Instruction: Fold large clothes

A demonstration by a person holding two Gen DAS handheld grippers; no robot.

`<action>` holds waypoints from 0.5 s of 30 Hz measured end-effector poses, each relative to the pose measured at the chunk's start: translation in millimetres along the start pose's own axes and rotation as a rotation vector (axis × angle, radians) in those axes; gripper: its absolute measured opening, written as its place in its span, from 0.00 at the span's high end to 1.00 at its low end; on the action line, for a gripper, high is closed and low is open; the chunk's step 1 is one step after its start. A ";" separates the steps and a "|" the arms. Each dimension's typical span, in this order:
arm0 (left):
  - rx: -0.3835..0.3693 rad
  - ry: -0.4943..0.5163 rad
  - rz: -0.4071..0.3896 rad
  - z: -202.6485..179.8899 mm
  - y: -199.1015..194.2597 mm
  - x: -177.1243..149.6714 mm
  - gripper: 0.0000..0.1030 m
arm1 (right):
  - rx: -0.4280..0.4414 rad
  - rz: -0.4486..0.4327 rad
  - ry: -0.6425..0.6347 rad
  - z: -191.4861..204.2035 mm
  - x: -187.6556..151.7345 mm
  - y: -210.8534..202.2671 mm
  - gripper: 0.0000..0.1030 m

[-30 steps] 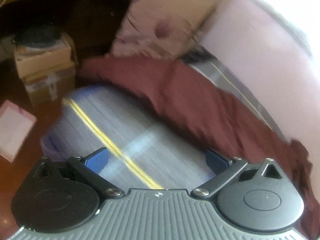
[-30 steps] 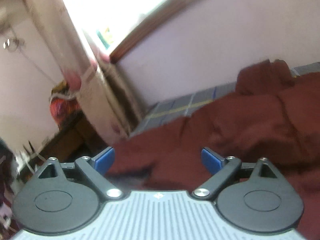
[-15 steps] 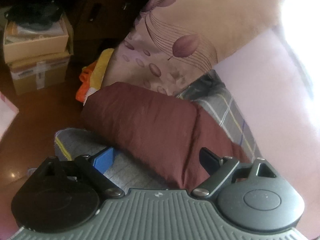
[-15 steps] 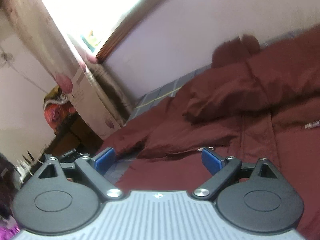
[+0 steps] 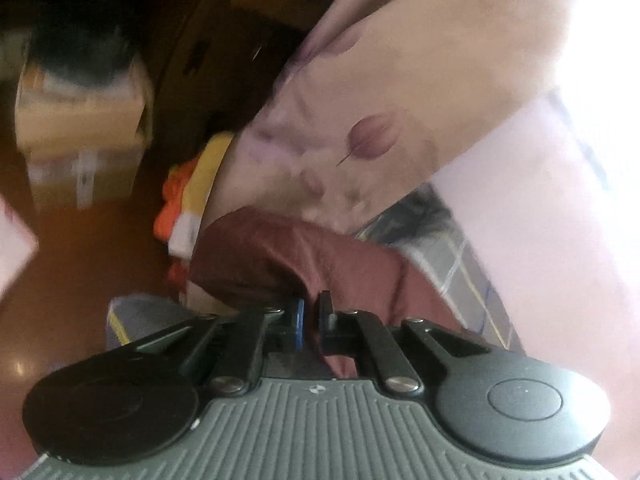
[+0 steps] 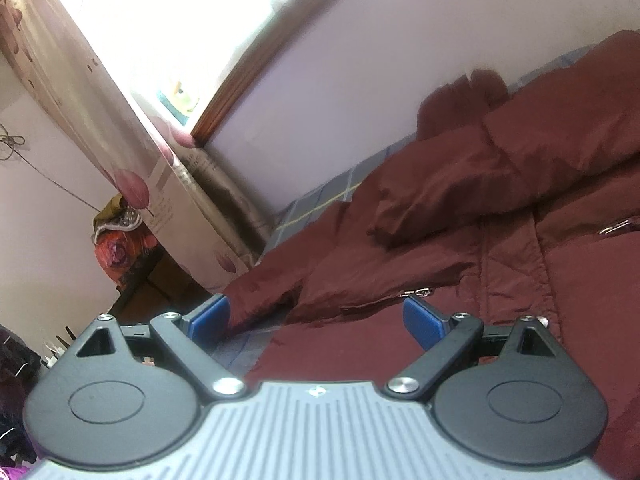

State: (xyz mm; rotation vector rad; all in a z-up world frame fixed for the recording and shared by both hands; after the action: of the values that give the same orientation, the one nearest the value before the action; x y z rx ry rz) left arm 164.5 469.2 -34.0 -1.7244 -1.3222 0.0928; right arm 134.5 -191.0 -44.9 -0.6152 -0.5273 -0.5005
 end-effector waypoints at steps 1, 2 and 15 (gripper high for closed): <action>0.003 0.022 -0.022 -9.5 -6.0 -0.8 0.96 | -0.001 -0.007 0.001 0.2 0.2 -2.2 0.08; -0.009 0.031 -0.038 -18.2 -12.2 -1.5 0.96 | 0.000 -0.017 0.004 -0.3 0.4 -5.0 0.08; -0.226 0.373 -0.122 -211.5 -80.3 -62.3 1.00 | -0.013 -0.151 0.084 -32.0 -1.0 -52.8 0.08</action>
State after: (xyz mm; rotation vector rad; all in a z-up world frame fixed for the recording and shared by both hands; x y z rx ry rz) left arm 197.6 289.7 113.3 -1.7365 -1.1864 -0.4430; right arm 113.1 -248.9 -46.3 -0.5664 -0.4938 -0.6701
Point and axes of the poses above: each gripper's, at about its wrist camera, not at the fingertips, and y roughly the way its jaws point, z to its left, x to its top, the point moved 2 cm from there along y, roughly the way its jaws point, and after that the axes turned 10 degrees about z, right-handed, at the moved point
